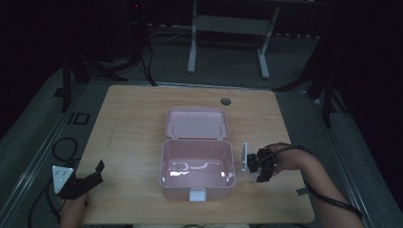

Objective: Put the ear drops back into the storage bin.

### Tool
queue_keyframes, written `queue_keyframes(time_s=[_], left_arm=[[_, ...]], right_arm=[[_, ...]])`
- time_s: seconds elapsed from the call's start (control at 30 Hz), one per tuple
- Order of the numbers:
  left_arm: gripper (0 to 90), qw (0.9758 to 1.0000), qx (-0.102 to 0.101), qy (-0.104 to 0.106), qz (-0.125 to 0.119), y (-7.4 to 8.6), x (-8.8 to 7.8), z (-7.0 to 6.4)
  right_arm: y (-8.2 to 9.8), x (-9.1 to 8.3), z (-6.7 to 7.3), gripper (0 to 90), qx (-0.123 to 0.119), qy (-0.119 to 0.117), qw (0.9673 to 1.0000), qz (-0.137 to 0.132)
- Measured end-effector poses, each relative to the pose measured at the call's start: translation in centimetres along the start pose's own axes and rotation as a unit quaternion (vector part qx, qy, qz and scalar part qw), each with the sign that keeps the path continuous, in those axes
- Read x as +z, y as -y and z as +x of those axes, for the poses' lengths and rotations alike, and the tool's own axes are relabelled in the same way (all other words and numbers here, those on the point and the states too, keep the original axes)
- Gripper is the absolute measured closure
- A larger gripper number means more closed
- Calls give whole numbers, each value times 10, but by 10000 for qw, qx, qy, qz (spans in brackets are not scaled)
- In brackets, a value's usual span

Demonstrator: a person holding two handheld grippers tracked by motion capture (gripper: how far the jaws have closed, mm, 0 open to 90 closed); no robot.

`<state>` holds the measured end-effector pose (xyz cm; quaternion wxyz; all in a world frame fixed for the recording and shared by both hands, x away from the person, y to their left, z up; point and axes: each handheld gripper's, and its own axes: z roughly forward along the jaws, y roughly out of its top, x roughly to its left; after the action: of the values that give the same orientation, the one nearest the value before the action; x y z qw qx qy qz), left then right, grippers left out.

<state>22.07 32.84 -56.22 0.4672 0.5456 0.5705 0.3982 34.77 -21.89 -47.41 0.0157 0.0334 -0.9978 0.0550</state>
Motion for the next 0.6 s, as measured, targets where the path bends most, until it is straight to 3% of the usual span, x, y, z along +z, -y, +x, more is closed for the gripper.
queue_keyframes(time_s=[0.23,0.6], left_arm=[[5,10000,-6,-9,3,0,0,0],[5,10000,-7,-8,0,0,0,0]], right_arm=[[-4,-8,3,596,23,0,10000,-39],[-7,-41,4,595,142,52,9998,-159]])
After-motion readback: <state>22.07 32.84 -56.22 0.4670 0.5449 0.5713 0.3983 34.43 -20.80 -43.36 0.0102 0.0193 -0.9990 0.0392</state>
